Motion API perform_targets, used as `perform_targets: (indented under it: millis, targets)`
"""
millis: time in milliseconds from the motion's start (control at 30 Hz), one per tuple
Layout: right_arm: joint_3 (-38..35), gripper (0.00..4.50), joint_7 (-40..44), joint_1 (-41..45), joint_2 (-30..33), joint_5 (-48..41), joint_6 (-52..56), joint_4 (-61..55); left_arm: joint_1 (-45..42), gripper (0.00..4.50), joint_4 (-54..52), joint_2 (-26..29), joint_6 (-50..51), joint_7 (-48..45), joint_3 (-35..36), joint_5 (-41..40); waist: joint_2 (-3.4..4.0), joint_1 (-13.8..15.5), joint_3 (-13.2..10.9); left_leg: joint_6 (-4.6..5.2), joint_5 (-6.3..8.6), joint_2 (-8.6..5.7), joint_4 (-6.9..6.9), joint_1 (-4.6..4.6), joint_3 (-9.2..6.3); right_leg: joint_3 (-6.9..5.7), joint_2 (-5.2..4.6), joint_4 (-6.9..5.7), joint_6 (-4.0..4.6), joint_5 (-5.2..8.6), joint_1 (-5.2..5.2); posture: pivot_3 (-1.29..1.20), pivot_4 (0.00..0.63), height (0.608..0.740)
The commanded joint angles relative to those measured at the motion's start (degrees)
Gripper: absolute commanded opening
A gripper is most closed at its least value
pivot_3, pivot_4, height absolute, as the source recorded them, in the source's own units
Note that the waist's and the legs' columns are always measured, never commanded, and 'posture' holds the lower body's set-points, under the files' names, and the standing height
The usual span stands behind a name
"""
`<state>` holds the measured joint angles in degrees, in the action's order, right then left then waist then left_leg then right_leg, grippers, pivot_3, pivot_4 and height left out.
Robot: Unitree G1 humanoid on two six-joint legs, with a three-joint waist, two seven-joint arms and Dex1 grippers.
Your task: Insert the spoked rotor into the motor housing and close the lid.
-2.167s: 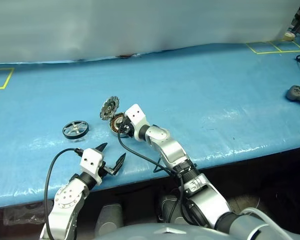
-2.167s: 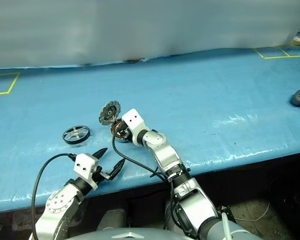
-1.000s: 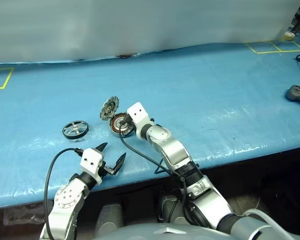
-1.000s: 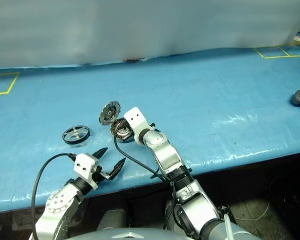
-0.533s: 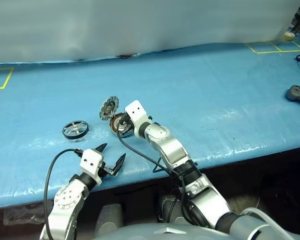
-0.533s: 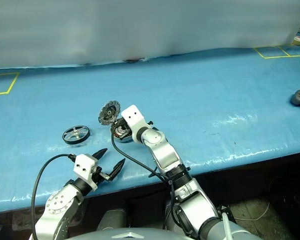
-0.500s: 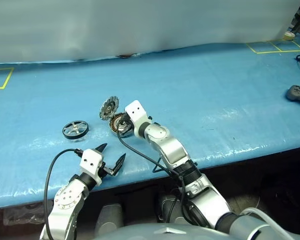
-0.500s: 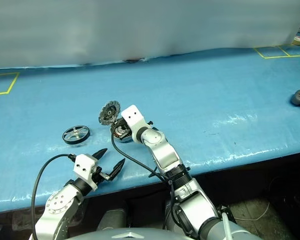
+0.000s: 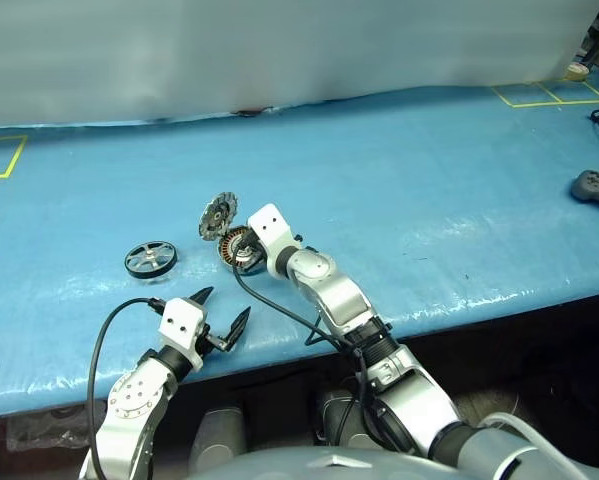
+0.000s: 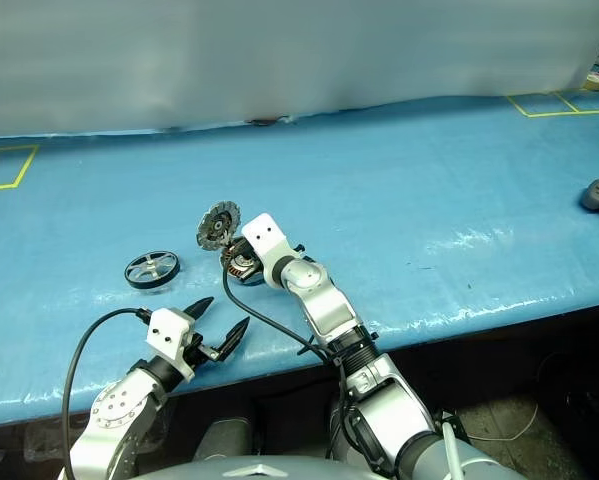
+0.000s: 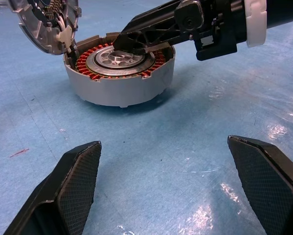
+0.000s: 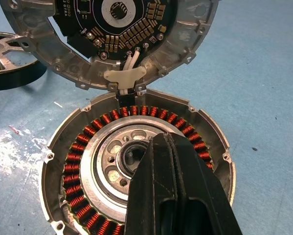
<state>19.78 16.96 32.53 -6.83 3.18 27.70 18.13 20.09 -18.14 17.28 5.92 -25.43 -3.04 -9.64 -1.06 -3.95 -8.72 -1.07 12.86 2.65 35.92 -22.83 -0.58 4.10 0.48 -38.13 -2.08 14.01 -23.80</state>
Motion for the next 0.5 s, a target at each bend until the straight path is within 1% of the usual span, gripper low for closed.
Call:
perform_targets:
  millis: [33,500]
  targets:
    - [0.3,0.03,0.7,0.8,-0.9,0.0,-1.1,-0.1,0.0,4.5,-1.3,0.0,-0.3,0.0,0.0,-0.2,0.0,0.0,0.0,0.0,0.0,0.0,0.0,0.0,0.0,0.0,0.0,0.0,0.0,0.0,0.0,0.0,0.15,0.74]
    - [0.9,0.03,2.6,-0.3,-1.2,-0.2,-0.8,-1.3,0.0,4.5,-1.3,0.0,0.0,0.2,-0.2,-0.2,0.0,0.0,0.0,0.0,0.0,0.0,0.0,0.0,0.0,0.0,0.0,0.0,0.0,0.0,0.0,0.0,0.15,0.74]
